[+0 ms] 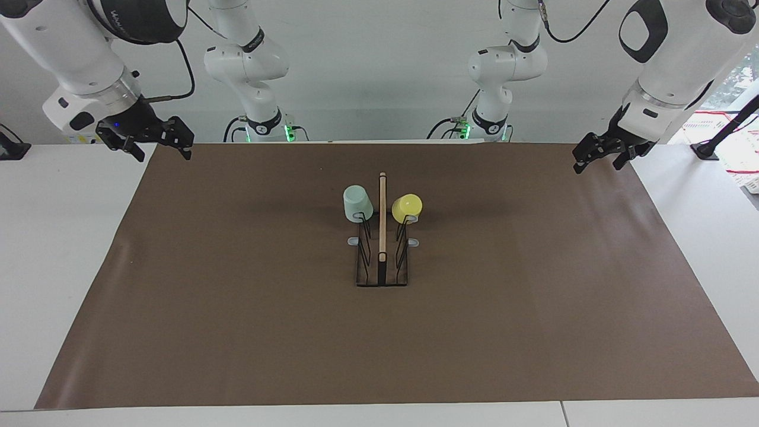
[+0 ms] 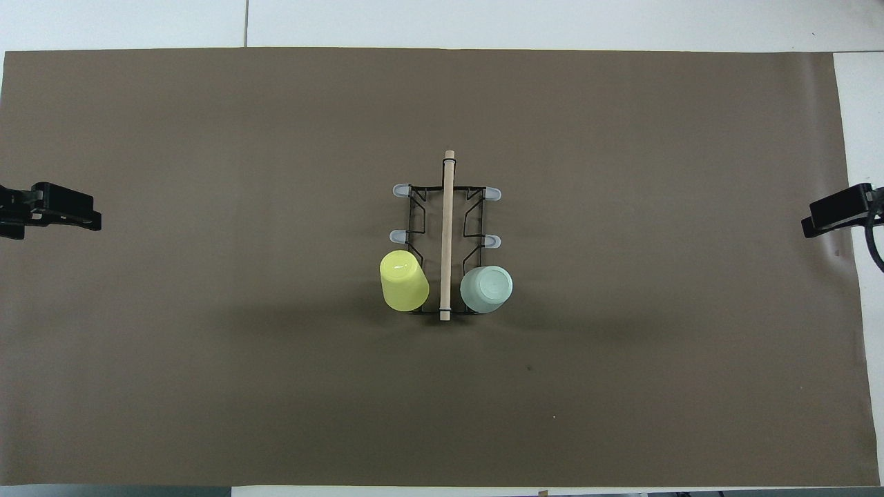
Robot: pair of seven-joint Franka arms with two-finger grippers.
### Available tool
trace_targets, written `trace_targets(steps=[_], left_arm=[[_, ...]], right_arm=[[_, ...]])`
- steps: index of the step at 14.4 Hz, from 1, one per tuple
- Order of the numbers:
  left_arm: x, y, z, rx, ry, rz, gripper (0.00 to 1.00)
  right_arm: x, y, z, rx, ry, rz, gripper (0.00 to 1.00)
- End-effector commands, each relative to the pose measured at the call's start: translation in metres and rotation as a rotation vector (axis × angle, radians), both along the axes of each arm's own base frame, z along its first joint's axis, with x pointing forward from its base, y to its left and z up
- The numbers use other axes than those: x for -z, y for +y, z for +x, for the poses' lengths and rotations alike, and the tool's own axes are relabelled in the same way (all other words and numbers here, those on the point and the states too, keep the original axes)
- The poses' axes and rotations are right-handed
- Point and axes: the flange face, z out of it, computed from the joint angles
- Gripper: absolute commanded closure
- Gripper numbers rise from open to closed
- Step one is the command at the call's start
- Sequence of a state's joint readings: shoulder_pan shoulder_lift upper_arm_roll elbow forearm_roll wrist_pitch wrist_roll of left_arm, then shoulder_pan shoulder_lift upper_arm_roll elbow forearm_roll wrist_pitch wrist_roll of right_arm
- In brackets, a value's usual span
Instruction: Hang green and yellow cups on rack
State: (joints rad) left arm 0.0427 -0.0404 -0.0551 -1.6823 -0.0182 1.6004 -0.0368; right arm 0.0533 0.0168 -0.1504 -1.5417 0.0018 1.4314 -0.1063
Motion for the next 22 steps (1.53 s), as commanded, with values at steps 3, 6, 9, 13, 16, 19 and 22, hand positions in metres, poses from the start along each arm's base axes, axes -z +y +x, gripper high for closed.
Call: trace_targets(steps=[3,6,9,13,16,19,22], left_arm=[[-0.003,0.001,-0.002,0.007,0.001,0.015,0.0],[-0.003,0.001,-0.002,0.007,0.001,0.017,0.0],[-0.003,0.001,-0.002,0.007,0.001,0.017,0.0],[-0.003,0.001,-0.002,0.007,0.001,0.017,0.0],[-0.003,0.001,-0.002,0.007,0.001,0.017,0.0],[-0.003,0.002,-0.003,0.006,0.009,0.015,0.0],[-0.003,0.005,-0.002,0.0,0.001,0.016,0.0]], right_arm=[[-0.012,-0.015,-0.001,0.043,-0.037,-0.013,0.0],[-0.014,-0.019,-0.004,0.048,-0.035,-0.012,0.0],[-0.018,-0.012,-0.007,0.035,-0.04,-0.009,0.0],[-0.018,-0.012,-0.006,0.037,-0.048,-0.008,0.0],[-0.019,-0.009,-0.005,0.032,-0.051,-0.007,0.0],[-0.019,-0.009,-0.005,0.032,-0.051,-0.007,0.0],[-0.02,-0.008,-0.002,0.046,-0.071,-0.012,0.0]])
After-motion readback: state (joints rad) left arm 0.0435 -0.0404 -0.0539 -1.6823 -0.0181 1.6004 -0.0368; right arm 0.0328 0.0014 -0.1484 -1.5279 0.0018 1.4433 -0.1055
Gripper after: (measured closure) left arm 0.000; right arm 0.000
